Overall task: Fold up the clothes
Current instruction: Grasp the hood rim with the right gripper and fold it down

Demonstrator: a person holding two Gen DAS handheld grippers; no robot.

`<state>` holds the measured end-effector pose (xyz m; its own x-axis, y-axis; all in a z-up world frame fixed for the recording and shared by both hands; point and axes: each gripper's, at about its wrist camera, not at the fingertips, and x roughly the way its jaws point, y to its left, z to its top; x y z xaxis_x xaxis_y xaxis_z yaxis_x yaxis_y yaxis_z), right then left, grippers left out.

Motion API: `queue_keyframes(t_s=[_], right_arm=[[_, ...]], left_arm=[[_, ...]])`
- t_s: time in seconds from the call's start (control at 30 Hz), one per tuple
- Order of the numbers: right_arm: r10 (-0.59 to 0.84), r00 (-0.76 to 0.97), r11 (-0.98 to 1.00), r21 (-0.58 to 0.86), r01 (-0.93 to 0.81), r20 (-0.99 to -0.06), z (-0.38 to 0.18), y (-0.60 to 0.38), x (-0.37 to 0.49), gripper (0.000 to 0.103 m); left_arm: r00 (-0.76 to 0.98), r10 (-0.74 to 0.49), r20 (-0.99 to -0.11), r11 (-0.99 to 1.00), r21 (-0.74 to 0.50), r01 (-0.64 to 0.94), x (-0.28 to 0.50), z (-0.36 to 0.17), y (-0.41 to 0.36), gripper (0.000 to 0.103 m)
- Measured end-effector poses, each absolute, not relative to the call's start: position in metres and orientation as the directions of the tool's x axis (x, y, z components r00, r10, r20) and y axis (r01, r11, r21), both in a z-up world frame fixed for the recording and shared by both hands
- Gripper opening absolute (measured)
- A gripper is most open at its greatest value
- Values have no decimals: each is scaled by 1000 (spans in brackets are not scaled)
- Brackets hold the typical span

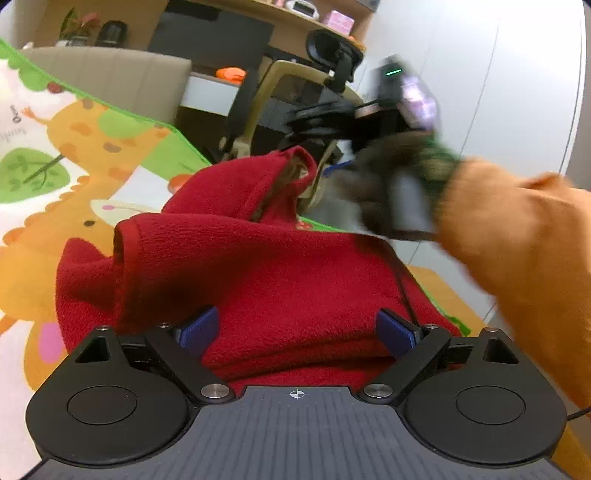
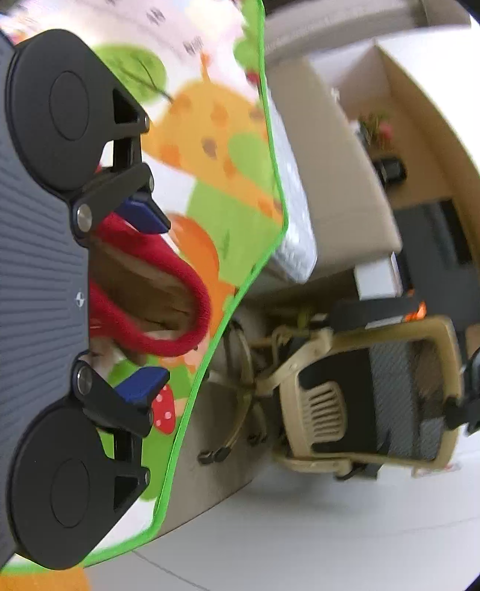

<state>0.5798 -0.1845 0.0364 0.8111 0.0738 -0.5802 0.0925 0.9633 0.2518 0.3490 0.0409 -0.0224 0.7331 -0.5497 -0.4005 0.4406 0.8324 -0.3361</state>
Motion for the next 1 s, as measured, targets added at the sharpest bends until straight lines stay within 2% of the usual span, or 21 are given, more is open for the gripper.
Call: queue_keyframes(t_s=[0.1,0.13,0.2,0.23,0.27,0.3,0.4,0.47,0.6,0.7,0.77,0.83,0.97,1.0], right_arm=[[93,795,965,250,75,-599,25,-181,596,79],[104,794,968,243,56,-599,24,-179,598,60],[127,791,973,230,18,-598,20,-175,601,30],[138,790,975,224,-1,-598,19,-174,602,21],[149,788,976,217,-20,-598,17,-172,604,18],[175,820,977,202,-74,-545,36,-169,584,15],[262,889,965,133,-227,-377,93,-162,525,14],[322,896,947,95,-308,-305,123,-156,473,14],[422,875,903,28,-428,-237,148,-145,368,14],[472,830,876,51,-480,-296,122,-140,308,14],[479,784,866,68,-495,-395,83,-134,285,15],[459,742,872,88,-482,-488,44,-129,270,17],[424,723,878,51,-476,-546,5,-127,232,26],[436,716,865,33,-501,-545,6,-127,221,38]], left_arm=[[731,-561,-389,823,-360,440,348,-23,45,95],[730,-565,-384,819,-370,439,348,-24,47,96],[727,-576,-374,809,-393,438,350,-24,52,96],[725,-581,-369,803,-406,437,351,-24,54,96],[724,-586,-364,797,-418,435,350,-25,57,97],[723,-591,-358,792,-431,433,352,-26,59,97],[722,-605,-337,773,-467,430,355,-29,66,97],[718,-629,-297,737,-520,432,353,-30,74,97],[662,-739,-123,537,-701,470,355,-25,112,98],[654,-755,42,430,-721,544,333,6,149,98],[673,-733,99,441,-684,581,315,33,168,99],[691,-717,93,485,-644,591,304,56,171,100],[693,-718,63,538,-582,610,288,90,162,101],[672,-738,57,521,-584,622,288,91,154,101]])
